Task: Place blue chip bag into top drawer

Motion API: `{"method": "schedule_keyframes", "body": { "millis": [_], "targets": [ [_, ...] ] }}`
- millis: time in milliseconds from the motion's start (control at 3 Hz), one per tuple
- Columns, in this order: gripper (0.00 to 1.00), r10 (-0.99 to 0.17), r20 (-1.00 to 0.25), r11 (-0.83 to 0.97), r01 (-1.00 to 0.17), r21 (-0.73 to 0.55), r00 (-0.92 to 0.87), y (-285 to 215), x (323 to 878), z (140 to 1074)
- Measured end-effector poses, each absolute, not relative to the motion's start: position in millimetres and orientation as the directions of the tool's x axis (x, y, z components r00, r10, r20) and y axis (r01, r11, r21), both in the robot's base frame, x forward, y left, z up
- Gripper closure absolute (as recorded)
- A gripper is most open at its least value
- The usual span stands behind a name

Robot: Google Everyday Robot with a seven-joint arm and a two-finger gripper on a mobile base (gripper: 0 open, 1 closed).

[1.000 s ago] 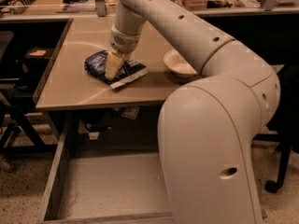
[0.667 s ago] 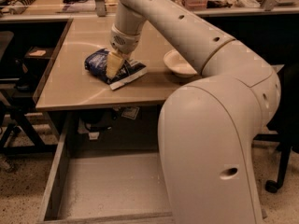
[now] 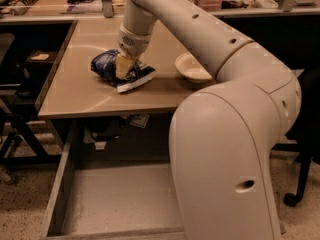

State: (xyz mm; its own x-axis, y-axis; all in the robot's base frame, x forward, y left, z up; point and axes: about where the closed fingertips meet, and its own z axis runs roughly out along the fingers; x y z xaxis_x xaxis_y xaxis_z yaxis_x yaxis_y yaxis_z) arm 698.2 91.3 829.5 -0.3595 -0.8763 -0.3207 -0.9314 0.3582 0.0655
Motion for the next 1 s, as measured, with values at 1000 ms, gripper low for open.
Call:
{"method": "schedule_keyframes", "body": {
  "millis": [1000],
  "targets": [
    [1.00,-0.877,-0.349,0.343,-0.939,0.033,-0.332,50.7,598.5,866.1]
  ]
}}
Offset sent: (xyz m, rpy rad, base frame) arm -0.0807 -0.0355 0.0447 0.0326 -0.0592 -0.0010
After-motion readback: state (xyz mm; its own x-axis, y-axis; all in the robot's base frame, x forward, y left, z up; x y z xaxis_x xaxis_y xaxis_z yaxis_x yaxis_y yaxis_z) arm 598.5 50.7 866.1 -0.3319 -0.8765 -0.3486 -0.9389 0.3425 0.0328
